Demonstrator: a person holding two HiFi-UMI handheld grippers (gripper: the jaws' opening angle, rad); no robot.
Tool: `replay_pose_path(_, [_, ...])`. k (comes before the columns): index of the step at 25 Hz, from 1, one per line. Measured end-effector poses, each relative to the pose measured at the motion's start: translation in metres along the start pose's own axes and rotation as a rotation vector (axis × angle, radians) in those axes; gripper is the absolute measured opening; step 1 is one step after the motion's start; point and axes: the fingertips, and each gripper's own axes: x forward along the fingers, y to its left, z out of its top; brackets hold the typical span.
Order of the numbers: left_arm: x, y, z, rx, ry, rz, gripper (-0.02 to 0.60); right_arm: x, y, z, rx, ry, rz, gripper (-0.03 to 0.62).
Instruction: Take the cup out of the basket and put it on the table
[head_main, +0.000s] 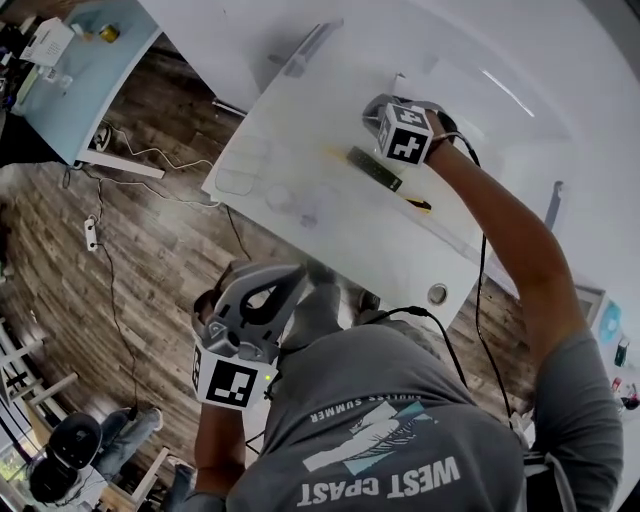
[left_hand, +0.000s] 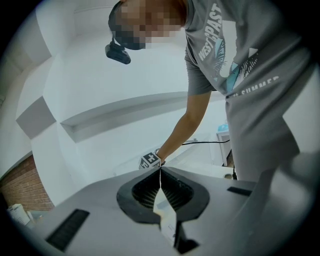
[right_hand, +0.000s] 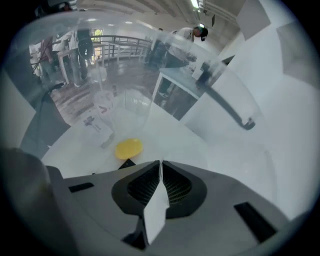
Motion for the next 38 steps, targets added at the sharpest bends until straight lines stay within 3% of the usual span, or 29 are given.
replay_pose_path(8, [-0.004,0.026,0.035,0.005,-0.019,0.021,0.015,-0.135,-0.012,0.085,-0.051,-0.191,-0.118,0.031])
replay_pose_path(13, [0.009,-0.032,0.032,0.046,-0.014,0.037,0.015,-0.195,0.047,0.081,-0.069,-0.323,-0.189,0.031])
replay_pose_path(21, [0.013,-0.062,0.039,0.044,0.011,0.068,0.015,-0.271,0.117,0.093,-0.076,-0.455,-0.197,0.031])
replay_pose_path(29, [0.019,-0.079,0.041,0.037,0.035,0.093,0.015,-0.285,0.182,0.087,-0.052,-0.516,-0.127,0.032])
replay_pose_path(38, [0.02,-0.094,0.029,0.011,0.079,0.11,0.015,-0.241,0.252,0.066,0.001,-0.495,0.006,0.031])
